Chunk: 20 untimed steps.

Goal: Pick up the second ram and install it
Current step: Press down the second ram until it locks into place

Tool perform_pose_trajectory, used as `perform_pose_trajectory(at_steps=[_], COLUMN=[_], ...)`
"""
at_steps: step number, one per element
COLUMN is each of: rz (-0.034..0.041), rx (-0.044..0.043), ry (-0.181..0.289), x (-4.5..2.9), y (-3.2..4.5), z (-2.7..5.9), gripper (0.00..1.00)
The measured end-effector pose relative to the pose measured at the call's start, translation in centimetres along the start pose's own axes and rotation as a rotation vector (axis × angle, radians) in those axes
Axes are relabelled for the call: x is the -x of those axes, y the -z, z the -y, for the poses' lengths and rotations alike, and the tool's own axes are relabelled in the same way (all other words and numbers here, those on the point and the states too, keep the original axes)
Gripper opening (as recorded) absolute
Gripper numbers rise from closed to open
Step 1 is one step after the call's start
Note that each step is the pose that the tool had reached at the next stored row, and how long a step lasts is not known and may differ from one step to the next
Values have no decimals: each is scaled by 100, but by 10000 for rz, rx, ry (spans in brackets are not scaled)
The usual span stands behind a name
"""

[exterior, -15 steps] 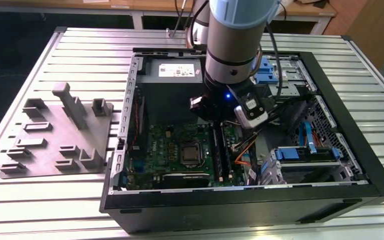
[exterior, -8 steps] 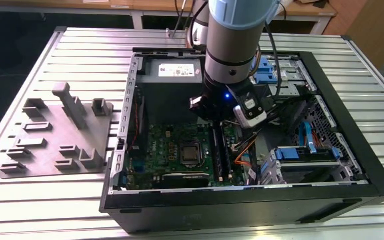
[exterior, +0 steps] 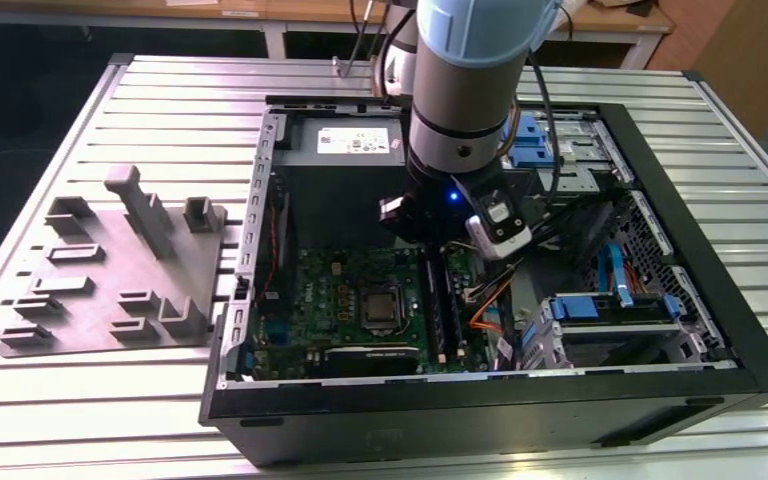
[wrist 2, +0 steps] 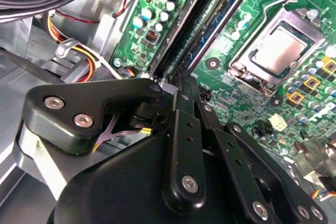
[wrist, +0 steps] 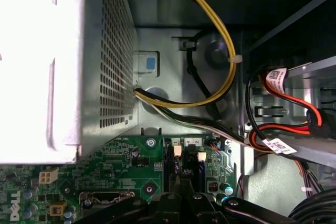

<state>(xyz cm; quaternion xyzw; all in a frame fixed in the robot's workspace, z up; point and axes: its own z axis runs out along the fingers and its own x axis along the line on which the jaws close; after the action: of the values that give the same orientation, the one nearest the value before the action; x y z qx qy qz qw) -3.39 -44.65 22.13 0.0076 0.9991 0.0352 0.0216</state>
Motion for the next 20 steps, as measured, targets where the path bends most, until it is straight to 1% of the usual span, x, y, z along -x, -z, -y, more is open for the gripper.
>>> perform_pose_trajectory(at_steps=[2, 6, 9, 15, 17, 19, 20], rz=[-3, -1, -4, -1, 8, -1, 0], rx=[-9, -5, -9, -4, 22, -3, 0], ry=[0, -1, -1, -1, -1, -1, -1], x=[-1, -1, -3, -3, 0, 1, 3], y=[-15, -21, -47, -50, -20, 47, 76], z=[2, 2, 5, 4, -1, -3, -5], gripper=[10, 10, 10, 10, 10, 10, 10])
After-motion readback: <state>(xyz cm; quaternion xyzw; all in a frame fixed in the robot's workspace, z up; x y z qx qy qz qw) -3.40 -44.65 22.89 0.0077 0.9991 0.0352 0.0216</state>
